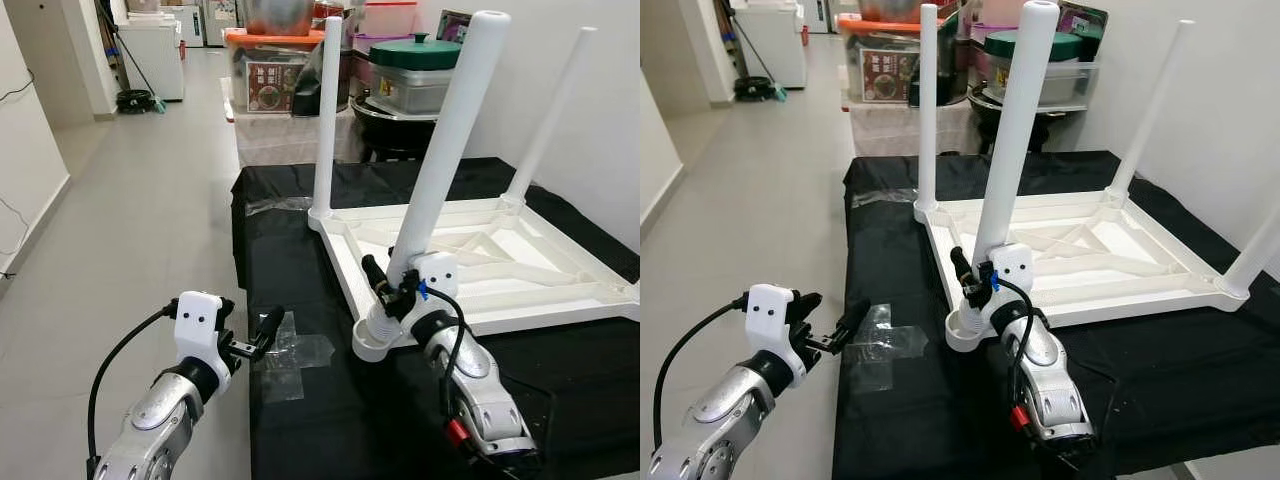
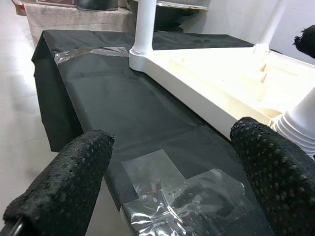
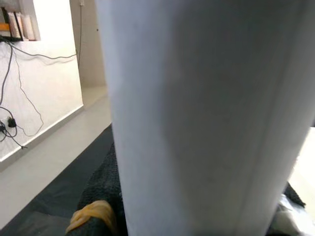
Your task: Building children table
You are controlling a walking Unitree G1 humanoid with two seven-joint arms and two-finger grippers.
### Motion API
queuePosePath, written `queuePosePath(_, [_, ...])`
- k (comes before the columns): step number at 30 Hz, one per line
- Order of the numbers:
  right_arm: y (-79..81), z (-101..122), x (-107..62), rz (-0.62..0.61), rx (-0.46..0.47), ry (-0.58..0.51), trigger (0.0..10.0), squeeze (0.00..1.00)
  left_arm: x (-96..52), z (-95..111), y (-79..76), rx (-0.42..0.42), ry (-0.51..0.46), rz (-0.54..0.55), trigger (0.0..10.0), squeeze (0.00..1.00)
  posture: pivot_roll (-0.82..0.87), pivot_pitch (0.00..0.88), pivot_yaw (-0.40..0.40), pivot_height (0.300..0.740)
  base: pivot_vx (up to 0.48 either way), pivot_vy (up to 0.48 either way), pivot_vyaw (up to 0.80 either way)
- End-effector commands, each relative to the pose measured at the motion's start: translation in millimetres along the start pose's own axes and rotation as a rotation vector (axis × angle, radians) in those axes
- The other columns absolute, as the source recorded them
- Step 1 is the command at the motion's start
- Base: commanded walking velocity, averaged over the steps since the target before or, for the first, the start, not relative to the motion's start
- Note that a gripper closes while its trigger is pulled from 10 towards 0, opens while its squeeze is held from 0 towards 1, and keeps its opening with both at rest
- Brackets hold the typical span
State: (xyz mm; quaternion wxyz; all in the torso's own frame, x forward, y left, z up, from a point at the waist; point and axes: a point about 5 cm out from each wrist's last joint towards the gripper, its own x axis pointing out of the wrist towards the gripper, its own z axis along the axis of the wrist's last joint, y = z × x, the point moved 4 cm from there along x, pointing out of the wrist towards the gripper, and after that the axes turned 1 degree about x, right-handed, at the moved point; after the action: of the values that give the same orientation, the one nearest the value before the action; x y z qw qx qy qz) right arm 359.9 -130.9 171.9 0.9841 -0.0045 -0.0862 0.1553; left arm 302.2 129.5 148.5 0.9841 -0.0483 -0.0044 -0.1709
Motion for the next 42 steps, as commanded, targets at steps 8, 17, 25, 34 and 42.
queuePosePath(8, [8.7, -5.9, -3.0, 0.006, 0.028, -0.003, 0.0, 0.0, 1.0, -3.9, 0.5, -0.009, 0.011, 0.002, 10.0, 0.0, 0.08, 0.0, -0.046, 0.74, 0.0, 0.0, 0.0])
queuePosePath(17, [7.1, -15.6, -8.3, -0.004, 0.034, 0.034, 0.0, 0.0, 0.2, -4.5, 2.0, -0.011, 0.015, 0.007, 10.0, 0.0, 0.08, 0.0, -0.045, 0.74, 0.0, 0.0, 0.0])
queuePosePath(25, [16.0, -34.4, -16.3, 0.094, 0.087, 0.174, 0.0, 0.0, 1.8, -5.6, 0.3, -0.016, 0.021, 0.0, 10.0, 0.0, 0.07, 0.0, -0.04, 0.74, 0.0, 0.0, 0.0])
queuePosePath(34, [32.4, -41.3, -23.9, 0.282, 0.085, 0.276, 0.0, 0.0, 2.5, -7.4, -0.4, -0.019, 0.029, -0.003, 10.0, 0.0, 0.07, 0.0, -0.047, 0.74, 0.0, 0.0, 0.0])
queuePosePath(42, [38.5, -41.1, -24.8, 0.286, 0.094, 0.274, 0.0, 0.0, 1.6, -9.1, -0.4, -0.02, 0.036, -0.001, 10.0, 0.0, 0.07, 0.0, -0.047, 0.74, 0.0, 0.0, 0.0])
